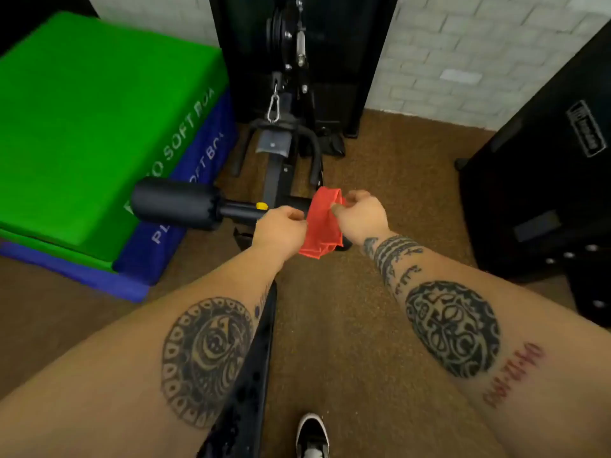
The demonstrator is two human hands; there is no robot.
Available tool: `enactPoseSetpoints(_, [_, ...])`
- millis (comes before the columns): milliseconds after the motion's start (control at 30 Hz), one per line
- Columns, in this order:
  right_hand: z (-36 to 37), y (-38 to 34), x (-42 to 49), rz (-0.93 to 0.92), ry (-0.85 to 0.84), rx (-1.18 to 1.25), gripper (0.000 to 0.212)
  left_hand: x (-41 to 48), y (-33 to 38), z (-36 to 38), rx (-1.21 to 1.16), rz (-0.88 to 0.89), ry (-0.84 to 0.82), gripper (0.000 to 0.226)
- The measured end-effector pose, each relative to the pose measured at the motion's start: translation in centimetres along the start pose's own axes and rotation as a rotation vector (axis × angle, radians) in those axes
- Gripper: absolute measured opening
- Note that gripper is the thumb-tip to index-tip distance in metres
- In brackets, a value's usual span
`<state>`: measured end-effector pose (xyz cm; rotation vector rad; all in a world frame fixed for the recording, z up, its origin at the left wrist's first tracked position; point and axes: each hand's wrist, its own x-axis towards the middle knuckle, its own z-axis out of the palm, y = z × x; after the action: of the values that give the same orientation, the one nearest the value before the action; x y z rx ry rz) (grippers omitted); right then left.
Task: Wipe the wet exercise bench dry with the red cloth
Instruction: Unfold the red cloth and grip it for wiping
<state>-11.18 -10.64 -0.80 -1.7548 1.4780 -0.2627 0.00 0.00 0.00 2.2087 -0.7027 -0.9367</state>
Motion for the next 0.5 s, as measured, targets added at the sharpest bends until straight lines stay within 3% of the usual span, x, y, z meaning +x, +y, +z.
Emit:
enactPoseSetpoints(100, [1.7,0.8,2.4,0.057,0.024,-0.163,0.067,1.7,-0.5,2.5,-0.129,-0.109,-0.050,0.048])
enactPoseSetpoints(200, [3.2,1.6,3.2,0.058,0.025,-0.278,0.061,2.2,-0.8,3.8,-0.188,-0.114,-0.065,0.053])
enactPoseSetpoints(333, [4.2,2.1,2.8,-0.103,0.092,-0.208,0.023,2.6,-1.3,3.9,-0.279,-0.133,-0.061,0.045])
enactPoseSetpoints(400, [4.4,1.7,1.9,-0.196,0.060,-0.101,0.014,2.2,-1.4,3.3,-0.339,-0.155,-0.048,0.036])
enactPoseSetpoints(500, [4.0,0.4,-0.9,-0.243,-0.065,0.083,0.015,1.2,-0.7,1.1,-0.654,-0.252,-0.063,0.031])
